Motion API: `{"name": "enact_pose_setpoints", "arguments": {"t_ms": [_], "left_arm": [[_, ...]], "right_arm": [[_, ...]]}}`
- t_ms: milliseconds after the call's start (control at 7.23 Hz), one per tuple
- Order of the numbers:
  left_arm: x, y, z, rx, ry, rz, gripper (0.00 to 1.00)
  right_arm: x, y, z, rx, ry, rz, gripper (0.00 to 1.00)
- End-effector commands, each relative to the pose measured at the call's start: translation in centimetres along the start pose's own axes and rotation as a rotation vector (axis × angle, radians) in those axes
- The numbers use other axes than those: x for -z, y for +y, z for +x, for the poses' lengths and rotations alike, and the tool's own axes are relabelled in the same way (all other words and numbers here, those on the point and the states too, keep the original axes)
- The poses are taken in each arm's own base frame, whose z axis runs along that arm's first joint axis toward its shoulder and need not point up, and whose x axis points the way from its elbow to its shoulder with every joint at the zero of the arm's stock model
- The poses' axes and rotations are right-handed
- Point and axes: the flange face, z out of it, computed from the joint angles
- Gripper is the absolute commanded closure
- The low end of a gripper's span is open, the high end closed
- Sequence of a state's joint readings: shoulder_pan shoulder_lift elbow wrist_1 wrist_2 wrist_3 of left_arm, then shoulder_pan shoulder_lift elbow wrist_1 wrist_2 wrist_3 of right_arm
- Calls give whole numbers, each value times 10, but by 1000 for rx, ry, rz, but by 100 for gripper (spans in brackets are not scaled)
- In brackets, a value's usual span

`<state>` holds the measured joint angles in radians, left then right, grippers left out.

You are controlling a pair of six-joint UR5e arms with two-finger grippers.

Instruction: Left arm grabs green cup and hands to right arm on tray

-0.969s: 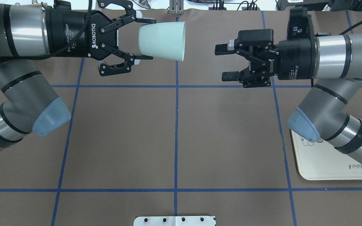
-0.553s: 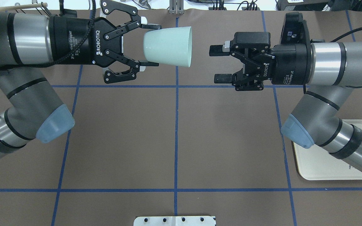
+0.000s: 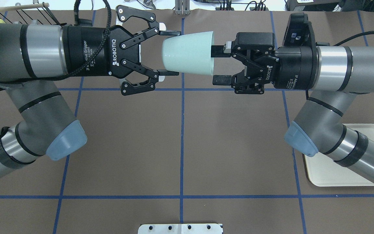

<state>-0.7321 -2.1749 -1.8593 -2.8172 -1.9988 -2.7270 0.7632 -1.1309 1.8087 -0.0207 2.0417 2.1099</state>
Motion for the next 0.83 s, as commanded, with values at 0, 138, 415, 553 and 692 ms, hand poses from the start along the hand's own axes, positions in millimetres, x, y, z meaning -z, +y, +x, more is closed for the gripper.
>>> {"name": "enact_pose_setpoints", "arguments": {"t_ms": [0, 138, 415, 553, 692], "left_arm": [[-7, 5, -5, 7, -5, -12, 100], [-9, 6, -8, 10, -9, -16, 100], [-11, 7, -11, 15, -9, -17, 100], [-12, 8, -13, 17, -10, -19, 100], [-14, 8, -15, 20, -14, -23, 100]], "right_arm": [[1, 4, -1, -2, -31, -17, 36], [2, 6, -2, -1, -52, -18, 46], [3, 7, -3, -7, -66, -20, 59], [4, 7, -4, -4, -82, -15, 60], [4, 8, -4, -5, -89, -17, 67]]}}
